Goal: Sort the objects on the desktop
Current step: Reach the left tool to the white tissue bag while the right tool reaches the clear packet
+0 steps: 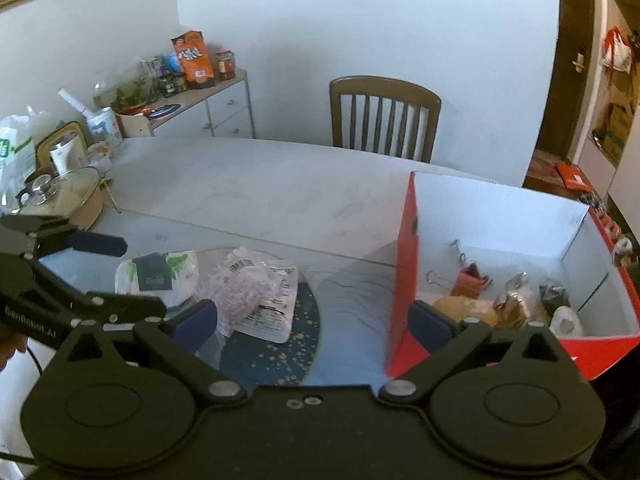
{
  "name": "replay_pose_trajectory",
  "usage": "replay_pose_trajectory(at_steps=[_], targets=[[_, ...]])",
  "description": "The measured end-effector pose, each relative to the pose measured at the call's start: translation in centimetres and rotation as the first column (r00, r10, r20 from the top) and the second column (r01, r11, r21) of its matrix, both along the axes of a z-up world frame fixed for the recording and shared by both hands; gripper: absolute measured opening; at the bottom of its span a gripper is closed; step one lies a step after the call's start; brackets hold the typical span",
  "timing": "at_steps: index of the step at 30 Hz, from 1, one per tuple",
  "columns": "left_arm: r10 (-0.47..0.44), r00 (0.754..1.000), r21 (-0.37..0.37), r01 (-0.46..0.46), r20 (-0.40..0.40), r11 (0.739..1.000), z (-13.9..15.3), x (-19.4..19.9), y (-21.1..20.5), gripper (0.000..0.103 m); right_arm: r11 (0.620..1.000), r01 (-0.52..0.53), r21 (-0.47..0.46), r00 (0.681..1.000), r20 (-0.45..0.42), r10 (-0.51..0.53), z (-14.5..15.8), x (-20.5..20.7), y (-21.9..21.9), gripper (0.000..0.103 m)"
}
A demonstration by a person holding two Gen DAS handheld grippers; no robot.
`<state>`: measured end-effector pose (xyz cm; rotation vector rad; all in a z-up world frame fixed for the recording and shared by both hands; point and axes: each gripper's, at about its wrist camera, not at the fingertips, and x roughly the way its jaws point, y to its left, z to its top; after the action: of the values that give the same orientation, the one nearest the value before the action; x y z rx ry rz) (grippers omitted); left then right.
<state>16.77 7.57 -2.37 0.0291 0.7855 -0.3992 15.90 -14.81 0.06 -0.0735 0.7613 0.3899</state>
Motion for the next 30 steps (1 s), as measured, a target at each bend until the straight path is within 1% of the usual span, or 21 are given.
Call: replay_pose_trajectory(at_steps=[5, 12, 18, 22, 30], targets=[[-0.020, 1.000, 0.031, 0.020, -0.001, 0.999, -1.7, 0.5, 2.3, 0.103, 0.999, 0.045, -0.007, 0.999, -0.021, -0.045, -0.6, 0.6, 2.3, 0.102], [-0.061, 0.998, 0.070, 0.062, -0.025, 0.996, -4.0, 2.2, 4.4, 0.103, 0.995, 0.096, -0.039, 0.994, -0.051, -0.097, -2.1, 1.7, 6.0, 0.102], [-0.098, 0.995, 0.082, 0.100, -0.024, 0.992, -4.9, 3.5, 5.3, 0.103, 0.989, 0.141, -0.048, 0.987, -0.076, -0.144, -3.6, 3.2, 8.8, 0.102], [-0.098, 0.994, 0.091, 0.101, -0.038, 0.991, -6.0, 4.9, 5.8, 0.103, 0.984, 0.165, -0.067, 0.981, -0.095, -0.171, -4.7, 4.3, 10.4, 0.101], [-0.124, 0.990, 0.089, 0.130, -0.068, 0.988, -8.1, 6.3, 6.5, 0.103, 0.969, 0.238, -0.073, 0.956, -0.158, -0.247, -6.8, 6.5, 11.7, 0.101]])
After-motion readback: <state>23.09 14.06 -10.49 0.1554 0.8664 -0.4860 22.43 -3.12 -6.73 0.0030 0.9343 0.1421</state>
